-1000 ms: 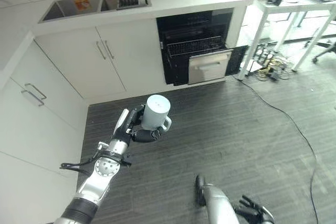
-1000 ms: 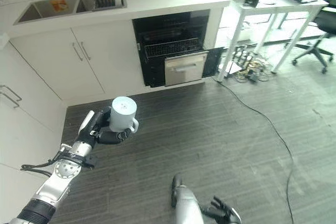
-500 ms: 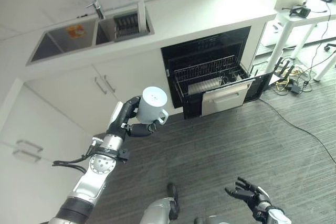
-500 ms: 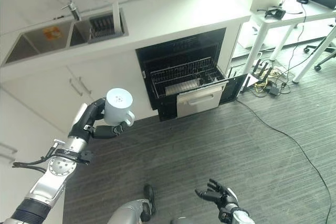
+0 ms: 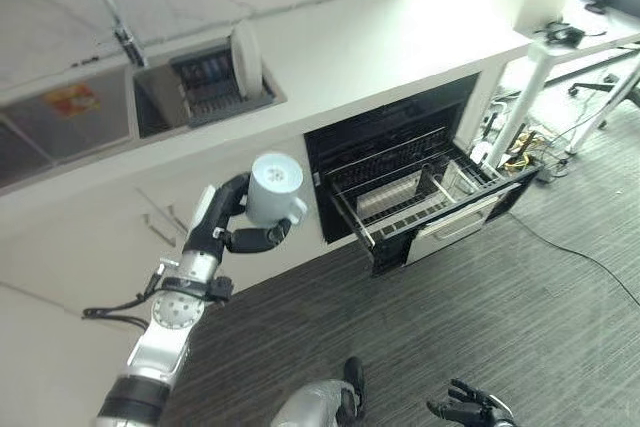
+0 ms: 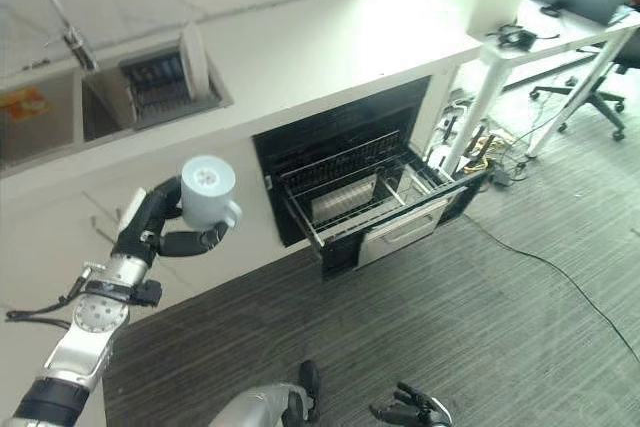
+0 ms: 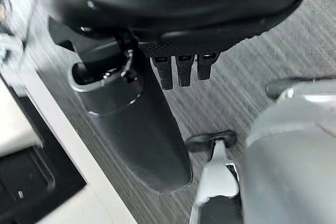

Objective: Place the dishes in the dishwasher.

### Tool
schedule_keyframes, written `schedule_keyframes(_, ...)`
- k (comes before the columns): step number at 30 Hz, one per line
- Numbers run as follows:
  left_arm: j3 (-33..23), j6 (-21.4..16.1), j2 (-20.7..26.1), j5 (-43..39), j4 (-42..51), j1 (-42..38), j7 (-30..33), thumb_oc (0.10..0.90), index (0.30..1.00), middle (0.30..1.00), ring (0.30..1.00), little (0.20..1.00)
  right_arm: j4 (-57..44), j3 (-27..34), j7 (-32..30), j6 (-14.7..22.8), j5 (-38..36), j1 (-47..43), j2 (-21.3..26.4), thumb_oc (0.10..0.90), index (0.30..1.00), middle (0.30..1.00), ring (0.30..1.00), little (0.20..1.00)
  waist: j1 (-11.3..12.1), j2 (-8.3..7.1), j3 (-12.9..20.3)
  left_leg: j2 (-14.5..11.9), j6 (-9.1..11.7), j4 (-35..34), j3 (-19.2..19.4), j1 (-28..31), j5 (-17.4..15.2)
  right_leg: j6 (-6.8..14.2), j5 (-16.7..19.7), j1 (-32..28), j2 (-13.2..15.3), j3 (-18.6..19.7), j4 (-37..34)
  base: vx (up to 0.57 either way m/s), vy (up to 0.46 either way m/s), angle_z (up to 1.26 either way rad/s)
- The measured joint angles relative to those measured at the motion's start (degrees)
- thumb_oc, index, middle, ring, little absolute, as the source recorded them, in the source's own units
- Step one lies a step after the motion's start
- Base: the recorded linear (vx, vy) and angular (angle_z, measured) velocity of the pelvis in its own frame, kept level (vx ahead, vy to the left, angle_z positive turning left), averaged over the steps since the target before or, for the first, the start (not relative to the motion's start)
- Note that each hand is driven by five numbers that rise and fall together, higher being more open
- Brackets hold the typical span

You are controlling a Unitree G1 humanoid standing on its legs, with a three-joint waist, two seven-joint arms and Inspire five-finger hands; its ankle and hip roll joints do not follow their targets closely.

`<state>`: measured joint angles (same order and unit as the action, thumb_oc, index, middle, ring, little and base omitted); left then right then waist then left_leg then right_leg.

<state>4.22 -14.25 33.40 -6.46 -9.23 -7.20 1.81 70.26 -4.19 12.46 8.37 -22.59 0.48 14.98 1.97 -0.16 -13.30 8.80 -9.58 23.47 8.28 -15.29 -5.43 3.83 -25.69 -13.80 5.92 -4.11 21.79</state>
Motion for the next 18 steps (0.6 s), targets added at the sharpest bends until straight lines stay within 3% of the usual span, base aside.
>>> schedule_keyframes(2, 0.6, 0.0, 0.1, 0.0, -0.5, 0.1, -0.1, 0.4, 0.3, 0.3, 0.3, 0.3, -0.1, -0.5, 0.1, 0.7, 0.0, -0.4, -0.7, 0.8, 0.9, 0.9, 0.9, 0.9, -0.2, 0.14, 0.1, 0.5, 0.4, -3.4, -1.2, 1.8, 0.3, -0.4, 0.3, 3.1, -0.4, -0.6, 2.9, 0.07, 0.083, 0.0)
schedule_keyframes(3, 0.9, -0.1, 0.4, 0.0, -0.5, 0.1, -0.1, 0.4, 0.3, 0.3, 0.3, 0.3, -0.6, -1.8, 0.1, 1.4, 0.0, -0.9, -0.8, 0.8, 0.9, 0.9, 0.9, 0.9, -0.1, 0.87, 0.1, 0.4, 1.9, -6.1, -2.1, 2.1, 2.1, -0.3, 0.7, 6.5, -1.2, -1.8, 3.4, 0.07, 0.082, 0.22)
schedule_keyframes(4, 2.5, -0.3, 2.3, 0.1, -0.7, 0.0, -0.1, 0.4, 0.3, 0.3, 0.3, 0.3, -2.7, -3.4, 0.1, 2.2, 0.0, -1.8, -1.9, 0.8, 0.9, 0.9, 0.9, 0.9, -0.7, -1.59, -0.1, 0.8, 6.0, -3.8, 0.2, 0.8, -1.3, -3.1, 6.4, 10.6, -0.2, -2.5, 0.1, 0.11, 0.084, 0.22)
schedule_keyframes(5, 3.0, -0.5, 1.4, 0.1, -1.3, -0.2, 0.2, 0.4, 0.3, 0.3, 0.3, 0.3, -2.7, -3.5, -0.3, 2.4, -0.1, -2.1, -1.3, 0.8, 0.9, 0.9, 0.9, 0.9, -0.3, 0.78, 0.4, -3.6, 3.2, 5.4, -6.4, -1.9, -5.6, 0.7, 5.0, 10.0, -2.3, -0.9, 0.7, 0.11, 0.085, 0.31)
schedule_keyframes(6, 3.8, -0.4, 1.1, 0.1, -1.5, -0.2, 0.4, 0.4, 0.3, 0.3, 0.3, 0.3, -2.8, -3.5, -0.5, 2.5, -0.1, -2.8, -1.4, 0.8, 0.9, 0.9, 0.9, 0.9, -0.4, 1.0, 0.5, -3.0, 3.1, 2.6, -6.4, -0.5, -4.3, 2.8, 5.7, 10.2, -3.0, 0.4, 2.4, 0.06, 0.034, 0.11)
schedule_keyframes(8, 4.7, -0.4, 1.6, 0.4, -1.2, -0.2, 0.7, 0.4, 0.3, 0.3, 0.3, 0.3, -2.9, -3.5, -0.6, 2.7, -0.1, -3.1, -1.3, 0.8, 0.9, 0.9, 0.9, 0.9, 0.1, 0.83, 0.6, -1.7, 0.4, -2.0, -6.0, 2.1, -1.7, 3.2, 7.5, 9.7, -4.2, 1.3, 4.4, 0.02, -0.012, -0.03)
schedule_keyframes(10, 4.6, 0.6, 1.9, 0.4, -1.1, -0.9, 1.9, 0.4, 0.3, 0.3, 0.3, 0.3, -4.4, -3.4, -1.2, 2.6, 0.0, -4.6, -1.2, 0.8, 0.9, 0.9, 0.9, 0.9, -0.4, 1.27, 0.6, -1.2, -0.6, -5.9, -5.6, 3.9, 0.2, 3.4, 7.1, 13.2, -1.4, -1.3, 8.2, 0.05, -0.211, -0.27)
schedule_keyframes(11, 4.7, 0.6, 1.4, 0.4, -1.1, -1.5, 2.9, 0.4, 0.3, 0.3, 0.3, 0.3, -5.4, -3.5, -0.9, 2.6, 0.4, -4.8, -0.5, 0.8, 0.9, 0.9, 0.9, 0.9, -0.6, 2.5, 0.0, -1.8, 0.6, -8.9, -6.2, 5.8, 1.0, 2.9, 7.0, 17.1, 0.9, -4.6, 7.3, 0.07, -0.471, -0.13)
schedule_keyframes(12, 4.9, 0.6, 0.9, 0.5, -1.9, -2.4, 3.0, 0.4, 0.3, 0.3, 0.3, 0.3, -5.4, -4.3, -1.0, 2.7, 0.7, -5.2, 0.2, 0.8, 0.9, 0.9, 0.9, 0.9, -1.1, 2.5, -0.7, -2.3, 8.4, -9.3, -6.2, 5.6, -0.3, 1.0, 8.3, 19.6, 2.0, -4.8, 3.3, 0.05, -0.443, 0.14)
schedule_keyframes(13, 5.0, 0.6, 1.6, 0.5, -2.1, -2.9, 3.4, 0.4, 0.3, 0.3, 0.3, 0.3, -4.7, -5.2, -0.7, 2.7, 1.2, -5.9, 0.6, 0.8, 0.9, 0.9, 0.9, 0.9, -2.1, 0.9, -1.7, -3.6, 13.6, -3.0, -2.5, 3.3, -6.1, 1.5, 10.7, 21.5, 5.6, -3.4, -1.2, 0.09, -0.596, 0.69)
schedule_keyframes(14, 5.5, 0.7, 3.2, 0.9, -1.7, -3.7, 4.0, 0.4, 0.3, 0.3, 0.3, 0.3, -3.9, -4.8, -0.3, 2.8, 1.6, -4.9, 0.5, 0.8, 0.9, 0.9, 0.9, 0.9, -3.1, -0.01, -2.1, -6.7, 4.1, 7.3, -6.5, -0.2, -8.1, 9.2, 15.3, 25.3, 12.6, 1.2, -0.2, 0.09, -0.49, 0.45)
schedule_keyframes(16, 5.3, 0.8, 2.6, 1.1, -1.7, -1.9, 5.1, 0.4, 0.3, 0.3, 0.3, 0.3, -3.1, -2.7, 0.3, 4.2, 1.7, -4.4, 0.8, 0.8, 0.9, 0.9, 0.9, 0.9, -0.4, -0.64, -1.8, -7.0, 6.1, 6.1, -5.7, 0.1, -8.4, 8.4, 16.9, 30.3, 13.4, 2.7, 2.6, 0.08, -0.479, 0.11)
schedule_keyframes(18, 5.4, 1.0, 2.3, 1.3, -1.7, -0.1, 5.1, 0.4, 0.3, 0.3, 0.3, 0.3, -2.7, -1.8, 0.6, 3.8, 2.0, -4.3, 1.0, 0.8, 0.9, 0.9, 0.9, 0.9, 0.0, -0.39, -1.9, -6.4, 6.3, 5.1, -8.1, 1.1, -7.7, 8.9, 18.4, 28.6, 12.9, 3.8, 1.2, 0.1, -0.53, 0.54)
